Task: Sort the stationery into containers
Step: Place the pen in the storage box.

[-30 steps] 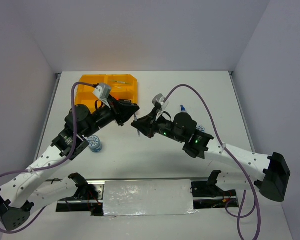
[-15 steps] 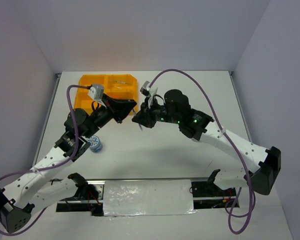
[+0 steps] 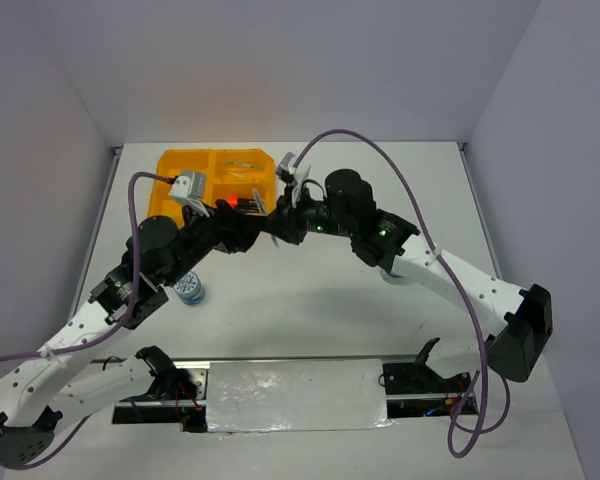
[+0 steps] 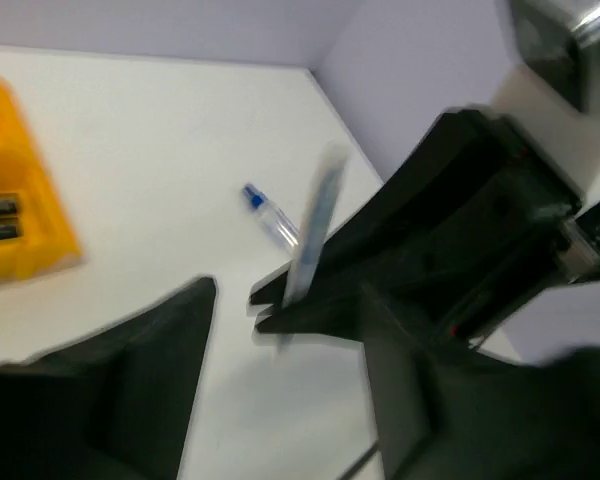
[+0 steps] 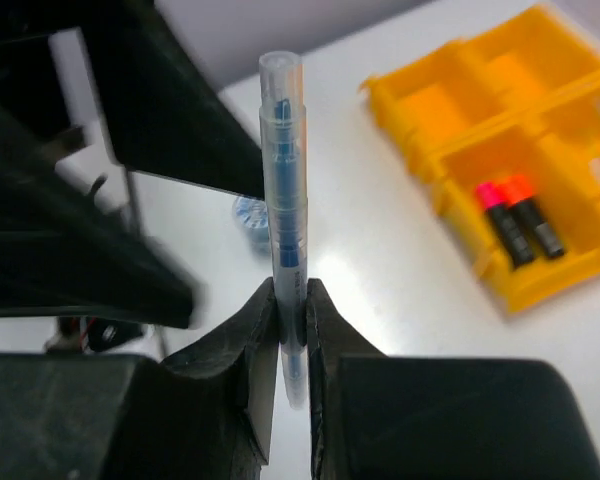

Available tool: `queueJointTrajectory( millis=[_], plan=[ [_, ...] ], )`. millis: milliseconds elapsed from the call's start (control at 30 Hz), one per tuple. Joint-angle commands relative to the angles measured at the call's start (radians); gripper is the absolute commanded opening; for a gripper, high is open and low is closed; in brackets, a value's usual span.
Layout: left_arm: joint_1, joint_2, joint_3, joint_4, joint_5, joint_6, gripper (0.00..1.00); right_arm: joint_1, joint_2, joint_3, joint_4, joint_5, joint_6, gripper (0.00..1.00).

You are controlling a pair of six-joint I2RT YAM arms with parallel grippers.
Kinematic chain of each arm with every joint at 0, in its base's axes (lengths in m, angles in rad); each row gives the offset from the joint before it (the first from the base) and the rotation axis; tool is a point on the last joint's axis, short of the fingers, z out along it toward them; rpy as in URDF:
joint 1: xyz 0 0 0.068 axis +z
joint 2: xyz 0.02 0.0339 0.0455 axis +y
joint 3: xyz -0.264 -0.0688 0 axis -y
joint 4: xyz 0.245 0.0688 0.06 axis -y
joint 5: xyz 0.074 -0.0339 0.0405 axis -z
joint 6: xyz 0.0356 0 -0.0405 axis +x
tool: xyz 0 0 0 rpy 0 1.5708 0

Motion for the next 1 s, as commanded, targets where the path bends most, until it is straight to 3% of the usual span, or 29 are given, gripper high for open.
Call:
queueJointTrajectory(
  millis=[0,33,167,267,433,467,533,700,967],
  plan=[
    [-0.030,-0.036,0.135,-0.429,-0.283,-0.043,0.79,-0.052,-0.048,-0.039,0.374,0.026,-0.040,0.00],
    [-0.028,-0.045,0.217,-0.457,-0.349,-0.061,0.99,-0.061,-0.038,-0.042,0.371,-0.008,-0.044,0.00],
    [-0.028,-0.071,0.386,-0.640,-0.700,-0.090,0.99,-0.105,0.100,0.053,0.283,-0.056,-0.153,0.00],
    [-0.028,-0.132,0.382,-0.666,-0.779,-0.054,0.99,-0.136,0.284,0.250,0.180,-0.051,-0.220,0.00],
    [-0.028,-0.201,0.263,-0.638,-0.561,0.122,0.99,-0.211,0.644,0.718,-0.081,-0.036,-0.316,0.00],
    [-0.028,-0.204,0.238,-0.635,-0.511,0.159,0.99,-0.220,0.703,0.869,-0.109,-0.044,-0.333,0.00],
    [-0.028,-0.218,0.166,-0.650,-0.439,0.216,0.99,-0.242,0.839,1.019,-0.140,-0.050,-0.385,0.00],
    [-0.025,-0.272,-0.004,-0.650,-0.468,0.201,0.99,-0.242,0.964,1.035,-0.042,0.025,-0.483,0.00],
    [0.038,-0.201,-0.012,-0.623,-0.373,0.230,0.99,-0.245,1.110,1.093,0.069,0.039,-0.554,0.00]
  ],
)
